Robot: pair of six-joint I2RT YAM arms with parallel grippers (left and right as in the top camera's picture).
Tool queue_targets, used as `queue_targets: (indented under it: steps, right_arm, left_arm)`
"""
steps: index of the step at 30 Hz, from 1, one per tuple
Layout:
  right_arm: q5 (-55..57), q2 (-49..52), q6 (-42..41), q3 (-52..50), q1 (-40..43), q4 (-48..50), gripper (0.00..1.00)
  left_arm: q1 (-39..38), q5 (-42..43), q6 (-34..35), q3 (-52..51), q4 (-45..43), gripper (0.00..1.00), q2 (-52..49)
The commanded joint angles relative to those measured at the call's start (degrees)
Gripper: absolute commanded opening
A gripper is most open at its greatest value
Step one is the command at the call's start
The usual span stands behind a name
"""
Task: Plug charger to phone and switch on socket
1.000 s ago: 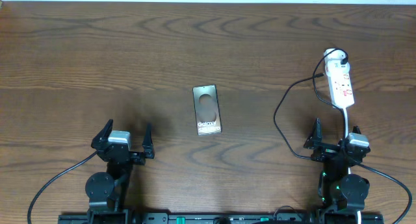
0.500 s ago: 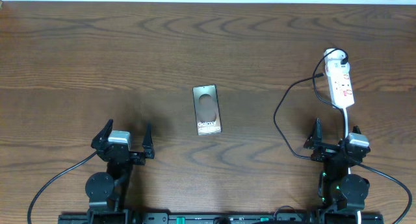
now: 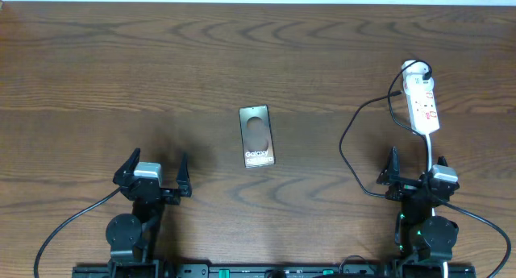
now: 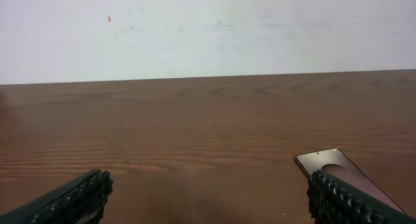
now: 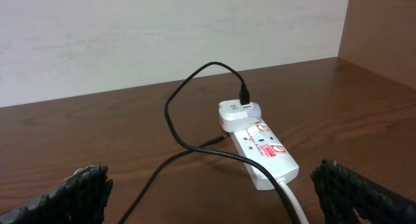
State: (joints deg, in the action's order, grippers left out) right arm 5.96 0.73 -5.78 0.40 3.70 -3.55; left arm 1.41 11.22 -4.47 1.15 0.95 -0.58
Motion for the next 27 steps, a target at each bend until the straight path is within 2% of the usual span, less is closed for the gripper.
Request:
queue_targets:
  steps: [1, 19, 27]
  right_arm:
    - [-0.2, 0.1, 0.7, -0.1, 0.4, -0.1, 0.99]
    - [-0.2, 0.1, 0.7, -0.1, 0.4, -0.1, 0.99]
    - [-0.2, 0.1, 0.7, -0.1, 0.4, -0.1, 0.99]
  left_arm:
    - [0.3, -0.1, 0.7, -0.4, 1.8, 0.98, 0.3]
    - [0.3, 0.4, 9.6, 4.0, 1.8, 0.98, 0.0]
    - [0.3, 4.9, 9.6, 10.0, 1.8, 0.98, -7.5]
